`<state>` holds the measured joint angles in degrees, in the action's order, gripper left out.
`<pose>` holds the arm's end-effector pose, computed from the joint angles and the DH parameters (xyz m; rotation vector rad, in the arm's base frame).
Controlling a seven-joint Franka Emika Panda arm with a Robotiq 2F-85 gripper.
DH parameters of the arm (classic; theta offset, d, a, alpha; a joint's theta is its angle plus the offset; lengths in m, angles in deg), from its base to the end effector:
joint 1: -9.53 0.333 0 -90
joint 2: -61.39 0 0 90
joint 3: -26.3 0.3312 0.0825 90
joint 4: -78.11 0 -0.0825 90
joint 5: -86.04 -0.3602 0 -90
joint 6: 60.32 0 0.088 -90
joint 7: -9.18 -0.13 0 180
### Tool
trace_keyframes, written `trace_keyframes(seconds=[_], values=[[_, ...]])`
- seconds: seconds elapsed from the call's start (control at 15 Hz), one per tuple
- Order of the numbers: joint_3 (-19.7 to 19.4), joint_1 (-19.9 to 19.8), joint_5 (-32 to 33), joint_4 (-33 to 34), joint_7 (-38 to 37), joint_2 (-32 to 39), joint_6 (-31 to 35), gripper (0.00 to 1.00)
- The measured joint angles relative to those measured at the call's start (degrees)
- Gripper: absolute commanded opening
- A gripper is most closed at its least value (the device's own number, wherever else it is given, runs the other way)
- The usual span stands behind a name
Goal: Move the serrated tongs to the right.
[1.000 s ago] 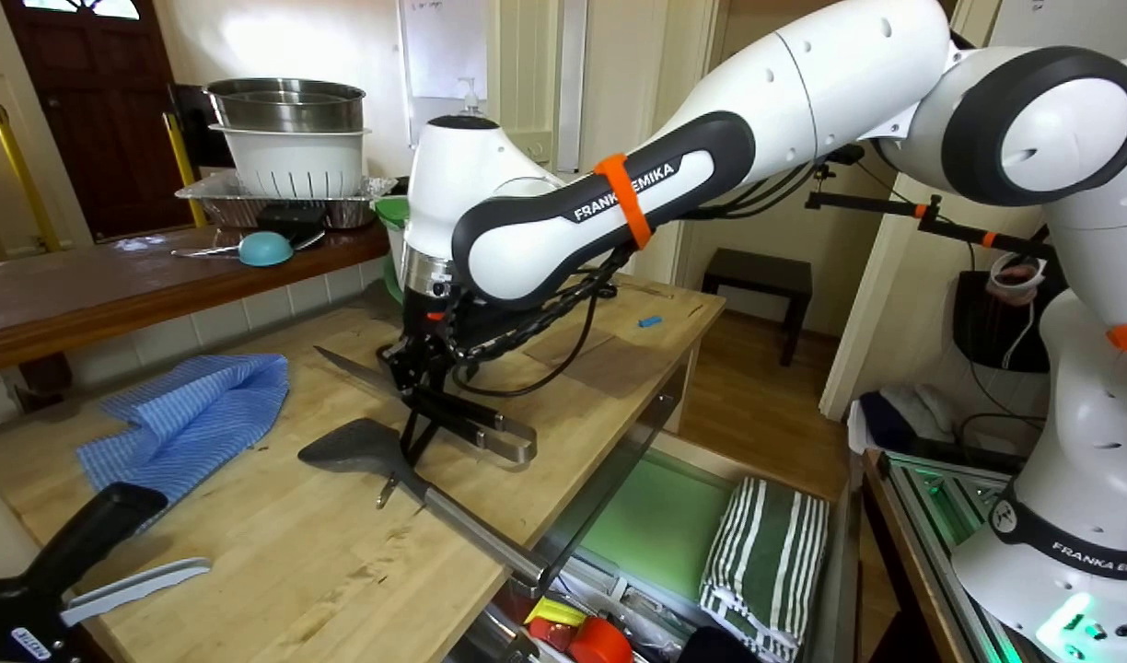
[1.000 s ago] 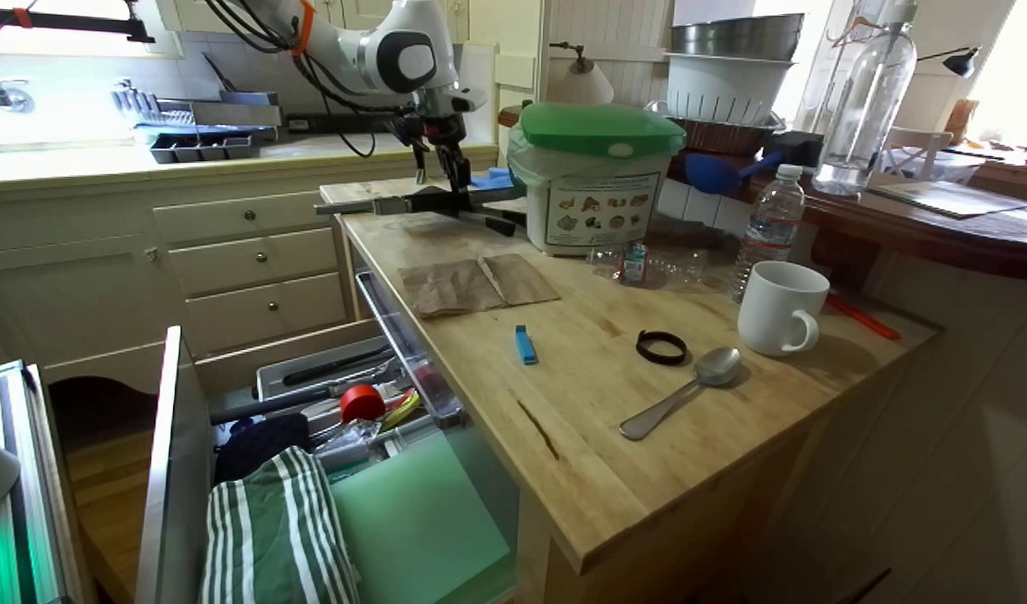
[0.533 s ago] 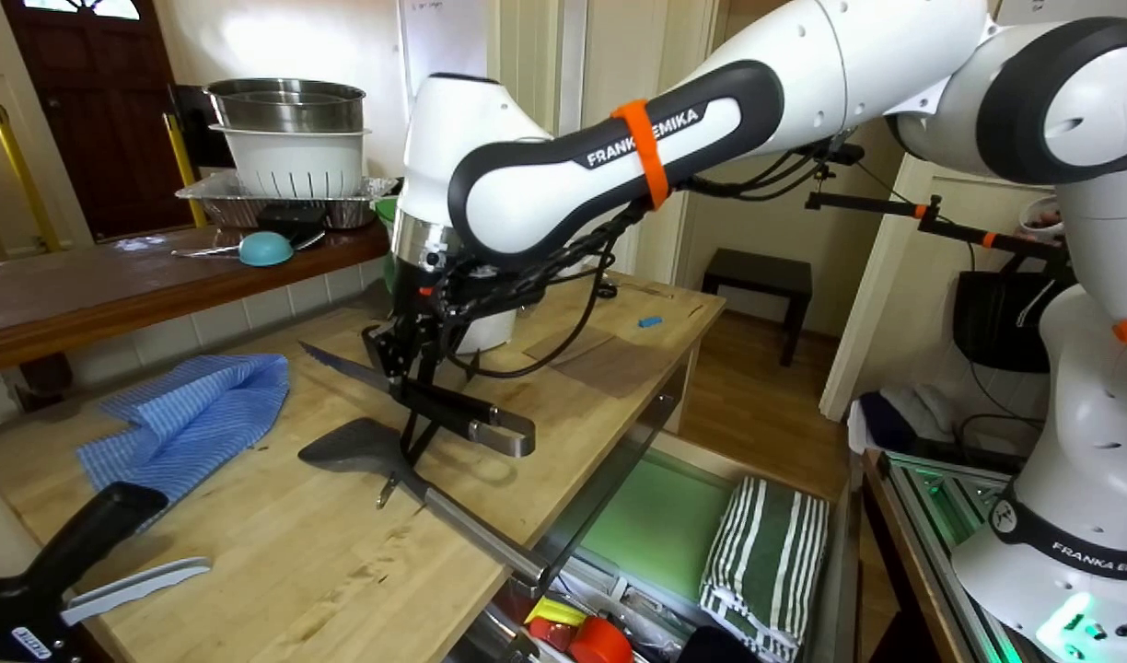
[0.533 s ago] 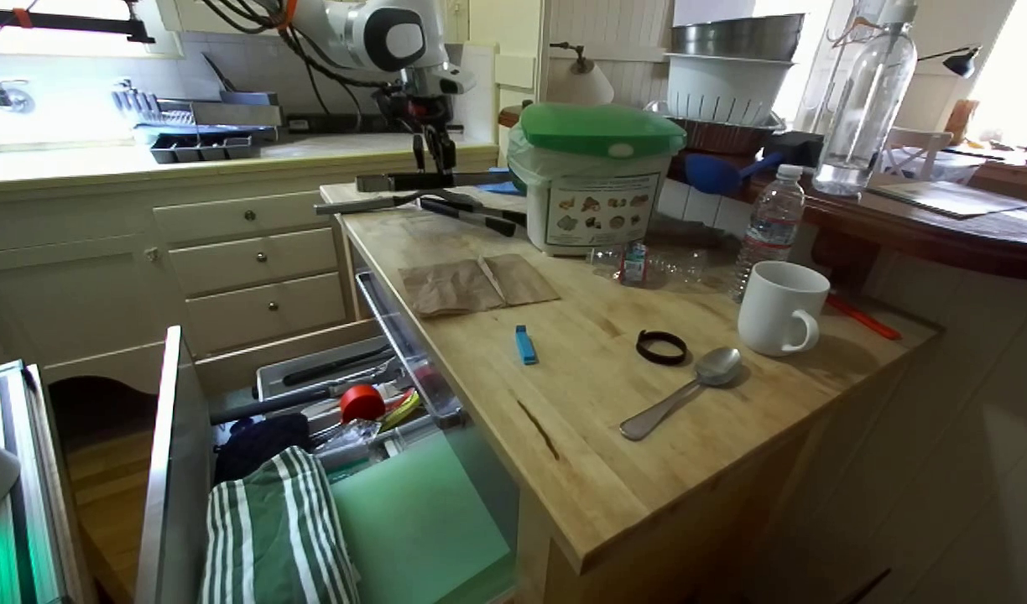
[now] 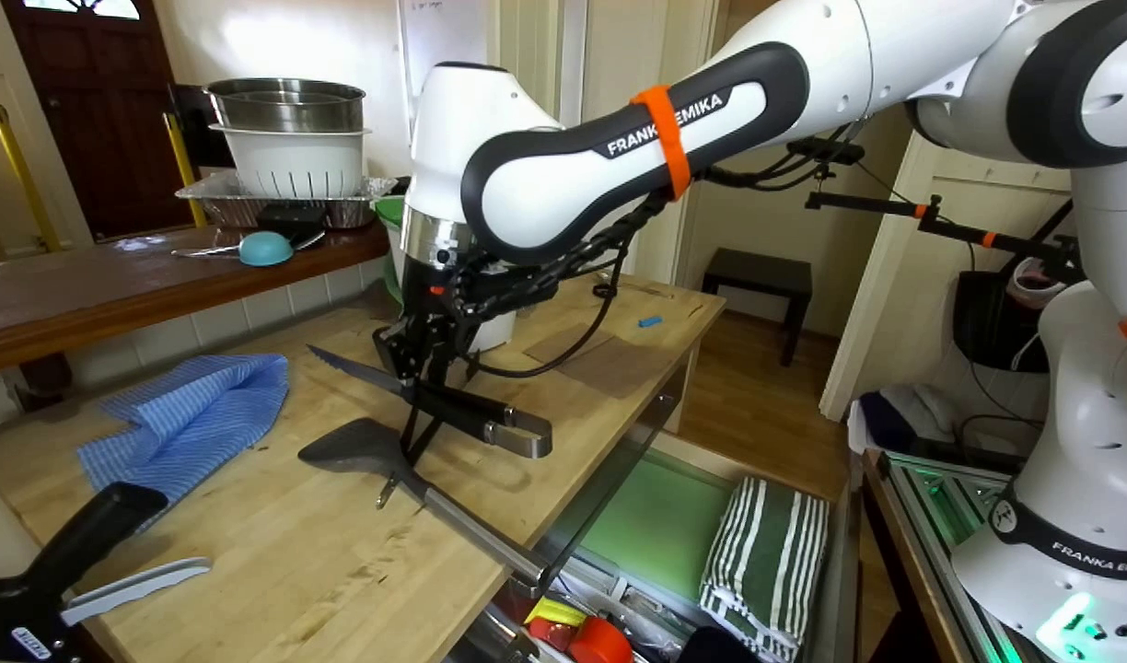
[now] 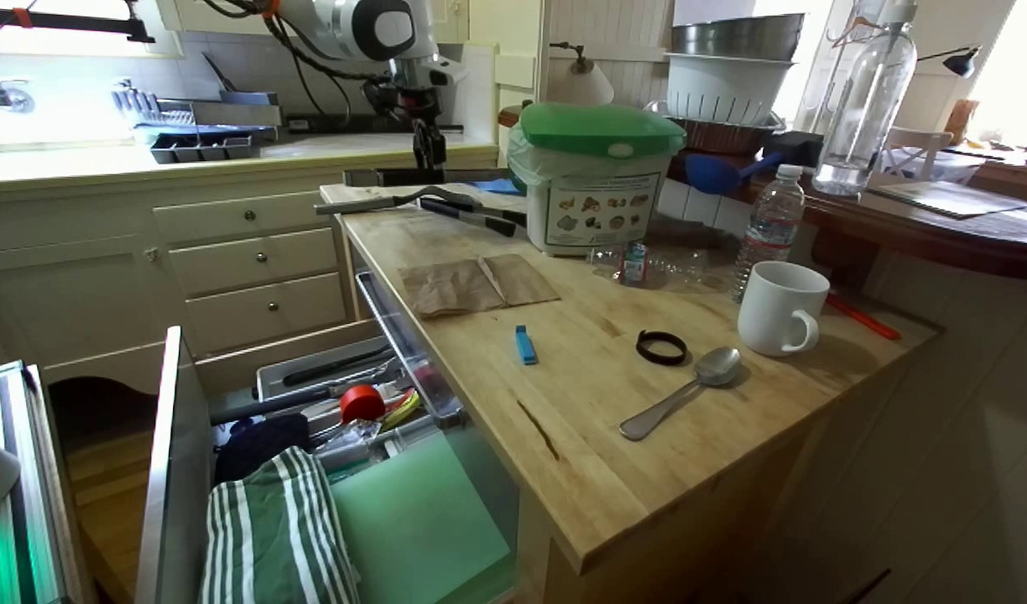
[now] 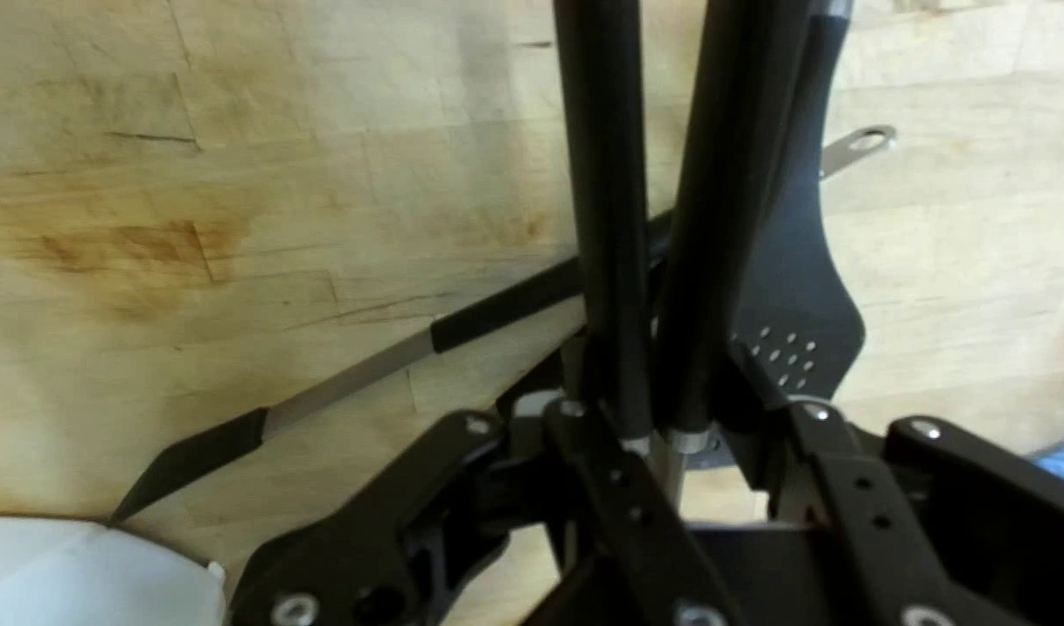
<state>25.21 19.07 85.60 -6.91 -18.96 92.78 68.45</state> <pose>0.7078 0.1080 0.3783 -3.0154 0.5238 -0.3163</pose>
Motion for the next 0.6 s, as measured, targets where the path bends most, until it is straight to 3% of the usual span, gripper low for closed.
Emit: trace_keyframes(seconds=[0.27,0.33,0.4,0.6], values=[[-0.95,0.80,1.63,-0.84,-1.49,2.82,1.59,0.13],[-1.11,0.98,1.83,-0.76,-1.83,3.20,2.16,0.51],[-1.31,1.19,1.96,-0.67,-2.09,3.27,2.32,0.64],[-1.77,1.80,2.10,-0.56,-2.74,3.50,2.33,0.84]])
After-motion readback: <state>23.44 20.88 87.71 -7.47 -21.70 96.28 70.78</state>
